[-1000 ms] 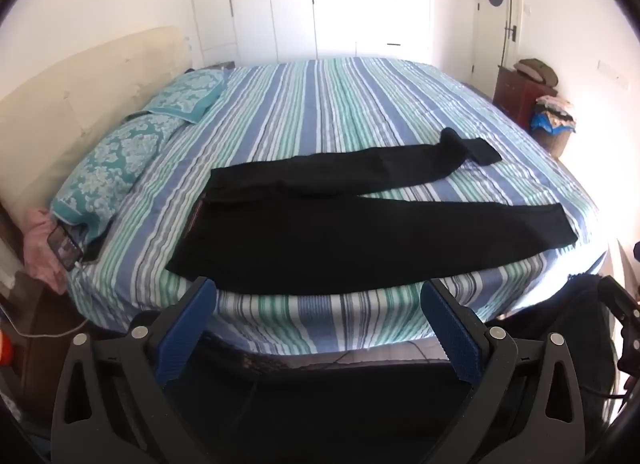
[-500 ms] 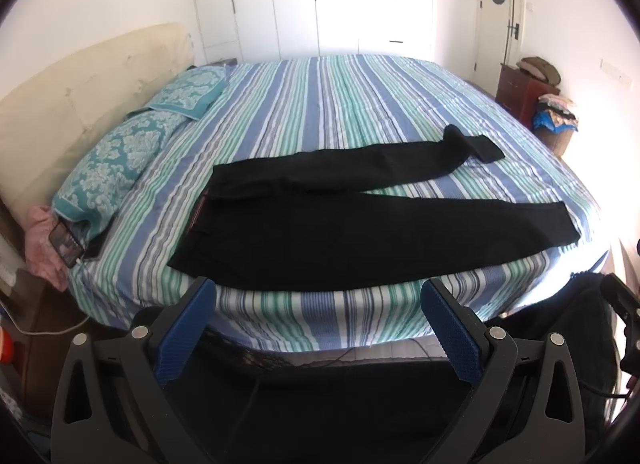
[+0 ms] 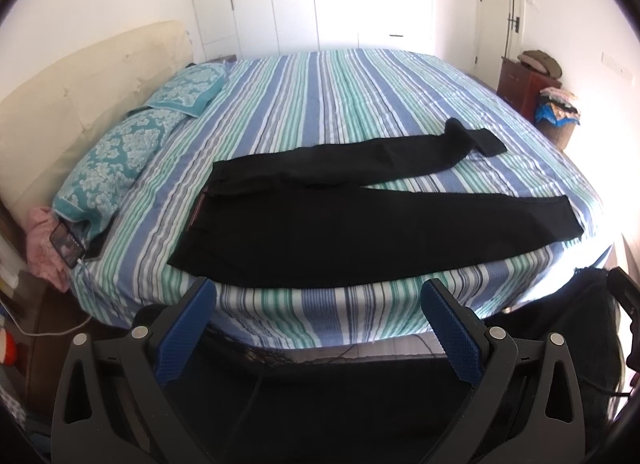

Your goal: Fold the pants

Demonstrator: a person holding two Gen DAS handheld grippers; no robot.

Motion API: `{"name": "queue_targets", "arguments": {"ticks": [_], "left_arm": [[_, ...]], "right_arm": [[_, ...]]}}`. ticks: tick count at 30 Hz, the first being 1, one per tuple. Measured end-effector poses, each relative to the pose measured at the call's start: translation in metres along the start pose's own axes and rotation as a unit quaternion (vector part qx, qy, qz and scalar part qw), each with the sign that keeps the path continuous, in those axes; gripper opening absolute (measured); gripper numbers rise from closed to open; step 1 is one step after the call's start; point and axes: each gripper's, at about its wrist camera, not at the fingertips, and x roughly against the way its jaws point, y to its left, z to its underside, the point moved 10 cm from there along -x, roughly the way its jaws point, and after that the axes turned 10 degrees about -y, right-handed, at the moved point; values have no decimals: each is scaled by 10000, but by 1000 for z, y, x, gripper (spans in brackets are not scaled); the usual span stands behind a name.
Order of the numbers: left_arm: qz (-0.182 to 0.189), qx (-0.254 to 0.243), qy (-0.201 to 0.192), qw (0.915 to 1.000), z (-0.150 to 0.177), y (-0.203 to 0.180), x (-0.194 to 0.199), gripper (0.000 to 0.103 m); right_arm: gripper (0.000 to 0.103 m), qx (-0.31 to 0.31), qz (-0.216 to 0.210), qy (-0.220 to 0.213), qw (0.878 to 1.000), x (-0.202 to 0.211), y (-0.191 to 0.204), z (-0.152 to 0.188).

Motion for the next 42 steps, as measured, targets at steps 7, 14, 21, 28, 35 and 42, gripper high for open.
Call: {"name": "queue_targets", "arguments": {"ticks": [7,14,21,28,35,42], "left_arm": [[-4,15,43,10000,2,2,-3,102],[9,-43,44,10000,2,0,-4,102],[5,-45,44,10000,3,-1,-3,102],[-5,-87,28,10000,3,0,-4,102],[-16,-107,62,9999,5,0,-5,102],[-54,-136,54,9999,4,0,-7,102]], "right_arm": [[103,-5,9,37,10000,-1,0,1],[103,0,12,60,10000,-2,0,2],[103,2,11,59,10000,-2,0,2],[103,0,6,57,10000,-3,1,2],[103,45,-54,104,9999,-7,5,3],[103,82,-106,113,9998,-9,8,3]]}}
